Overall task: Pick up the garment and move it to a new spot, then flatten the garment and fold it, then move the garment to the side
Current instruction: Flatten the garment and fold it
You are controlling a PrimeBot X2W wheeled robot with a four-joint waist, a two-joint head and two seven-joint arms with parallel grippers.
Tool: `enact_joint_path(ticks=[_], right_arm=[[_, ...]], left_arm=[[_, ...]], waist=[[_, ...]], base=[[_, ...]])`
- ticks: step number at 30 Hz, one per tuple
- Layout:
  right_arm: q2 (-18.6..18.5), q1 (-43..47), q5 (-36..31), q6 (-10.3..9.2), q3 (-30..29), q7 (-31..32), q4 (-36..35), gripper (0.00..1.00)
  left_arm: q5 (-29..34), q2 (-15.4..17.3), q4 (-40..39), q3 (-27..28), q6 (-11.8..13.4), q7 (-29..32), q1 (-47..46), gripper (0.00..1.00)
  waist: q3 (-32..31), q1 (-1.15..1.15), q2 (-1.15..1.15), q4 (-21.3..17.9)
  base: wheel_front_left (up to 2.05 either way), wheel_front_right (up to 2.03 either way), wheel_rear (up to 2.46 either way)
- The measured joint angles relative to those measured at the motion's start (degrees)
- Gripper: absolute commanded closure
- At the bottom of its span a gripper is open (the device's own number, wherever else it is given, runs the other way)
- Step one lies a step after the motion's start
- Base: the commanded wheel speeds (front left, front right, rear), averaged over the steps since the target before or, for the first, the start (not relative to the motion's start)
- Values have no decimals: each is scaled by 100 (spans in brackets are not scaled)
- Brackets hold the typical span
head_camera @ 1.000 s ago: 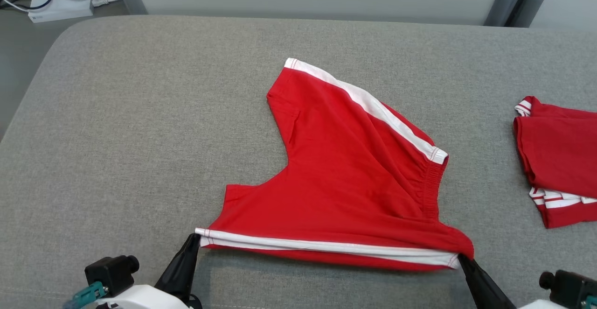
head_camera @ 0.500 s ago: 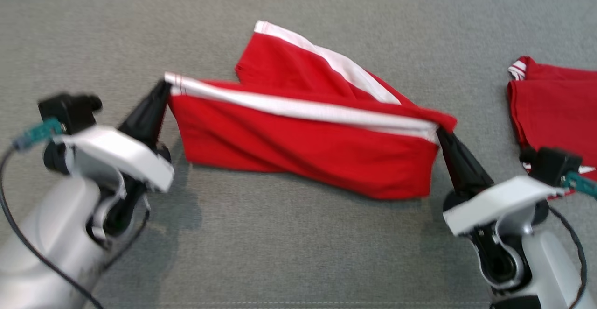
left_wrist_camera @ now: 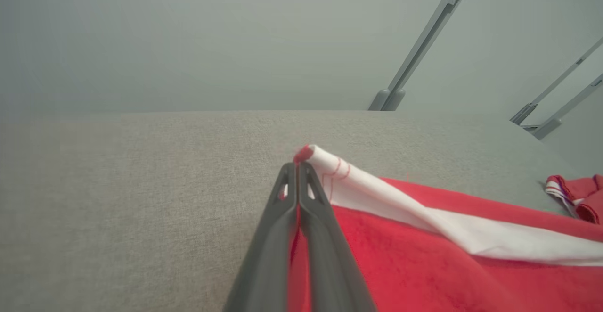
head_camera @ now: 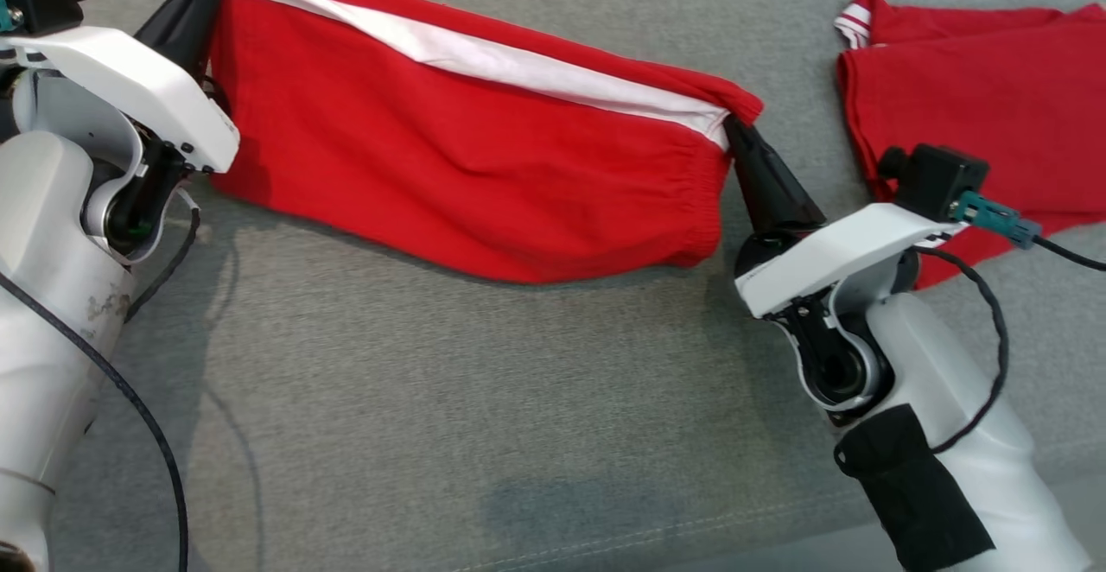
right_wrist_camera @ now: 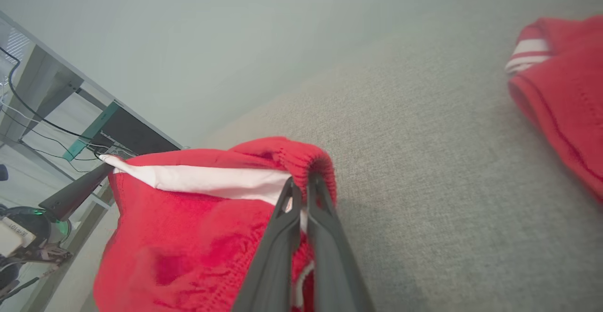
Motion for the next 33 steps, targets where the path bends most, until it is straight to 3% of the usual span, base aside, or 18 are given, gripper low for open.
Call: enact_joint_path(ticks=[9,10,11,12,13,19,24,29,33], right_arm=[[-14,-561,748,0,1024,-516,657,100],[-23,-593,784,0,1093,-555,699,88],[-21,-616,850,0,1141,-589,738,56],[-22,-643,890,0,1187,-624,781,12],[-23,-673,913,0,1232,-664,817,0],[-102,-651,824,0,1223,-786,815,0],[-288,-122,-4,0,485,-790,350,0],[-264,720,-1032,0,-269,-792,-312,0],[-209,1336,-1846,0,-744,-792,-843,0]], left_arm=[[2,-178,1088,-201,-142,-191,-459,100],[-45,-190,1156,-209,-142,-191,-477,65],[-65,-198,1220,-237,-143,-204,-486,5],[-80,-196,1249,-282,-143,-236,-487,0],[-90,-192,1257,-328,-143,-242,-487,0],[-103,-159,1406,-460,-143,-723,-487,0],[36,-152,1070,-470,-31,-1143,-388,0],[246,-19,-74,-154,567,-1269,605,0],[639,113,-1622,346,1276,-1280,1804,0]], waist=[[280,0,0,-378],[274,0,0,-375],[263,0,0,-370],[254,0,0,-364],[238,0,0,-357],[76,0,0,-247],[-67,0,0,-54],[-228,0,0,194],[-355,0,0,413]], base=[[0,0,0],[0,0,0],[0,0,0],[0,0,0],[0,0,0],[0,0,0],[0,0,0],[0,0,0],[0,0,0]])
